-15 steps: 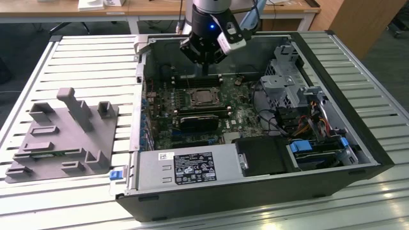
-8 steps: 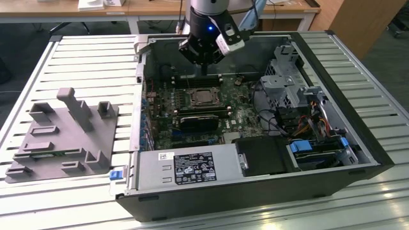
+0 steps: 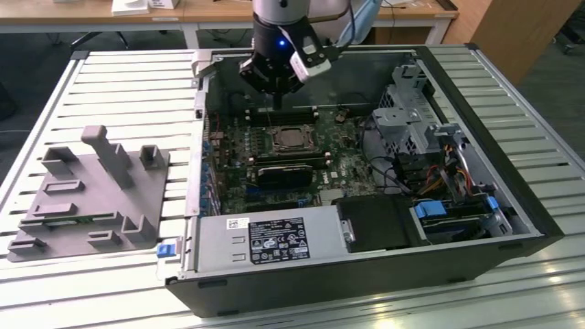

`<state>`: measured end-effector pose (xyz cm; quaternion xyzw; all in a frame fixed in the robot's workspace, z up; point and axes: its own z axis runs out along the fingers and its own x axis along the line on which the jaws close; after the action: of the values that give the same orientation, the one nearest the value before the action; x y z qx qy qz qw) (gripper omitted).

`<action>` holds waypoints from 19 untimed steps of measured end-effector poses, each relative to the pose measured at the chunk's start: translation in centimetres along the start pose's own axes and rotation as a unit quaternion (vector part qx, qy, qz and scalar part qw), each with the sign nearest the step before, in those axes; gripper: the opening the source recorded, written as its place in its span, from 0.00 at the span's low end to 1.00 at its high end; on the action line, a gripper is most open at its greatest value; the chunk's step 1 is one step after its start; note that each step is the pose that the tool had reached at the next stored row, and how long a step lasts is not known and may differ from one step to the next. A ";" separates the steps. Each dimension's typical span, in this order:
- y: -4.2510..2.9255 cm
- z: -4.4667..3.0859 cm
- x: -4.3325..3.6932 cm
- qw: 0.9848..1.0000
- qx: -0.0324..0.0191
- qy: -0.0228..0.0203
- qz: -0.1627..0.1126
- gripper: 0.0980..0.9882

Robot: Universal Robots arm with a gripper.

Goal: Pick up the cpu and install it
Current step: 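Install the first cpu locking lever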

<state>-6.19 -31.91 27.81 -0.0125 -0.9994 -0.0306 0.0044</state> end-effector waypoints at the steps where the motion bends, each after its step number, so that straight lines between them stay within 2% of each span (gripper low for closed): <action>1: -0.02 0.07 0.18 1.000 0.000 0.000 0.000 0.01; 5: -0.20 0.49 0.55 1.000 0.000 0.000 0.000 0.01; 14: -0.28 1.10 2.32 1.000 0.000 0.000 -0.001 0.01; 19: 0.15 1.36 2.83 1.000 0.000 0.000 -0.001 0.01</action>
<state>-9.02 -31.61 26.49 -0.0112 -0.9995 -0.0307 0.0044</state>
